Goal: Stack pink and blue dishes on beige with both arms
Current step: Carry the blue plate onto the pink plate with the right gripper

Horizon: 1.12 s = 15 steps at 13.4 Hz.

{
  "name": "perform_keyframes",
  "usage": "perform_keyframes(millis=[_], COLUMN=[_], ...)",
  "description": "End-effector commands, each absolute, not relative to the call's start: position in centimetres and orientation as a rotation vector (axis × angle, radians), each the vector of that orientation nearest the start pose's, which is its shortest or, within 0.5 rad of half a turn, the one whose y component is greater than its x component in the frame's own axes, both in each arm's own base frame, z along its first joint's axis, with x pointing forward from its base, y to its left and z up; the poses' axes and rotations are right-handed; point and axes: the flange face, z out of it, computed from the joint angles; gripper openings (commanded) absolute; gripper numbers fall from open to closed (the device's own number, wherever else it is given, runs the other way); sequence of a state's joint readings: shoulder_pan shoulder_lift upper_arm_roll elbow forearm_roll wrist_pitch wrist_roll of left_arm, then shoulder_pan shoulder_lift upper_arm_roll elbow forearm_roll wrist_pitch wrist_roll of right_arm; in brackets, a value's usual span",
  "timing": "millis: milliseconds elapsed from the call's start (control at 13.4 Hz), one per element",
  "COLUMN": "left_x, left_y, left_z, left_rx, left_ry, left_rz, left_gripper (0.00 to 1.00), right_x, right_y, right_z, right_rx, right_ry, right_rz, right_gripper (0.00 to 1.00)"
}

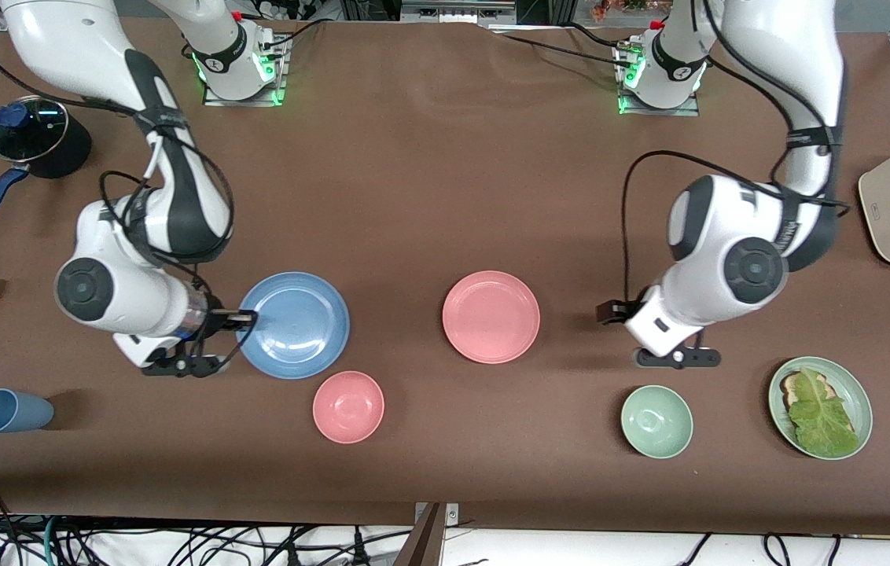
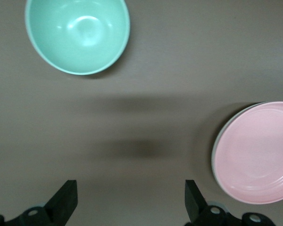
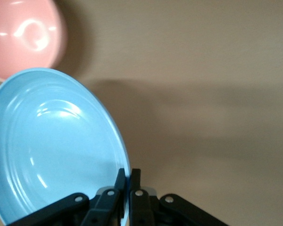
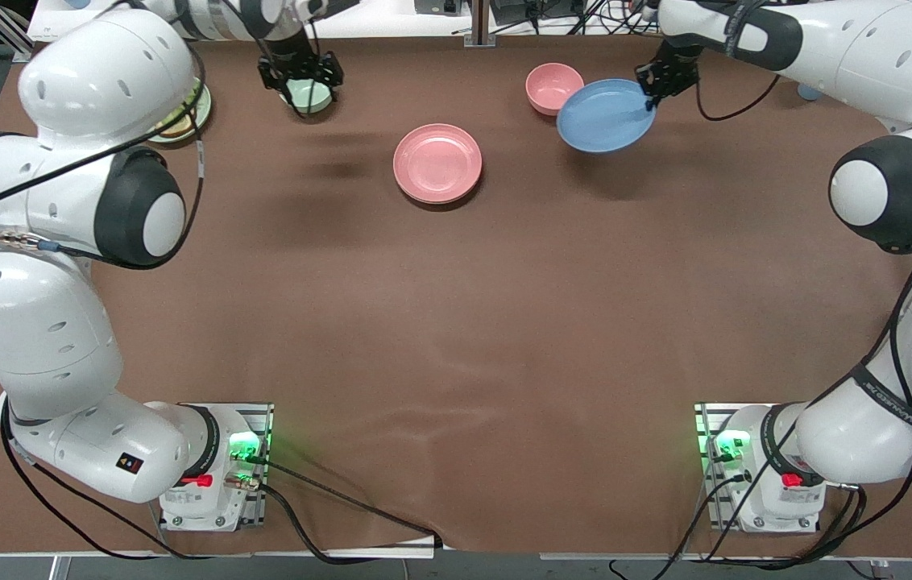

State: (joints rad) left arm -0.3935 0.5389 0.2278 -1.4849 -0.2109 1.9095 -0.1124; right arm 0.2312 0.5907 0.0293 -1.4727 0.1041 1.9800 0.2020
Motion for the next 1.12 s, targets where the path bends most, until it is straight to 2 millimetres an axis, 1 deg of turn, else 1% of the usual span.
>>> perform_keyframes(millis=[0, 74, 149, 223, 298, 447, 521, 595, 670, 744, 819, 893, 967, 1042], left_x=[67.8, 67.9, 68.0, 68.0, 68.0, 67.8, 67.5, 67.0, 66.4, 65.5, 64.8, 64.2, 63.3, 62.3], left_y=[-9.5, -6.9, -4.6, -2.8, -1.3, 1.2, 1.8, 2.0, 2.1, 2.1, 1.6, 1.0, 1.1, 1.6], left_z=[38.6, 39.8, 40.8, 41.7, 42.5, 44.1, 45.1, 46.8, 48.8, 50.9, 53.2, 54.8, 56.7, 58.5], left_rx=[-3.191, -3.199, -3.206, -3.212, -3.216, -3.223, -3.227, -3.233, -3.239, -3.218, -3.181, -3.15, -3.151, -3.165], left_ry=[0.055, 0.044, 0.047, 0.066, 0.077, 0.034, 0.023, 0.019, 0.021, 0.037, 0.07, 0.102, 0.107, 0.103], left_rz=[0.212, 0.217, 0.229, 0.241, 0.246, 0.246, 0.241, 0.224, 0.2, 0.177, 0.131, 0.102, 0.074, 0.042], left_gripper=[1.0, 1.0, 1.0, 1.0, 1.0, 1.0, 1.0, 1.0, 1.0, 1.0, 1.0, 1.0, 1.0, 1.0], right_x=[64.9, 63.6, 62.3, 61.6, 60.9, 59.0, 57.8, 57.3, 56.2, 55.4, 54.7, 54.4, 54.5, 54.4], right_y=[26.0, 29.4, 32.4, 35.1, 37.4, 41.6, 43.9, 45.5, 47.5, 48.9, 50.2, 50.8, 51.0, 51.1], right_z=[33.8, 33.8, 33.3, 33.2, 32.6, 31.5, 30.8, 30.1, 29.0, 28.4, 27.8, 27.7, 27.6, 27.5], right_rx=[-3.043, -3.048, -3.054, -3.04, -3.026, -2.998, -2.977, -2.949, -2.937, -2.925, -2.909, -2.888, -2.879, -2.878], right_ry=[0.06, 0.093, 0.129, 0.16, 0.195, 0.289, 0.339, 0.402, 0.423, 0.454, 0.487, 0.516, 0.525, 0.527], right_rz=[0.189, 0.19, 0.187, 0.141, 0.105, 0.064, 0.04, 0.016, 0.008, 0.005, 0.0, -0.016, -0.023, -0.022], right_gripper=[0.0, 0.0, 0.0, 0.0, 0.0, 0.0, 0.0, 0.0, 0.0, 0.0, 0.0, 0.0, 0.0, 0.0])
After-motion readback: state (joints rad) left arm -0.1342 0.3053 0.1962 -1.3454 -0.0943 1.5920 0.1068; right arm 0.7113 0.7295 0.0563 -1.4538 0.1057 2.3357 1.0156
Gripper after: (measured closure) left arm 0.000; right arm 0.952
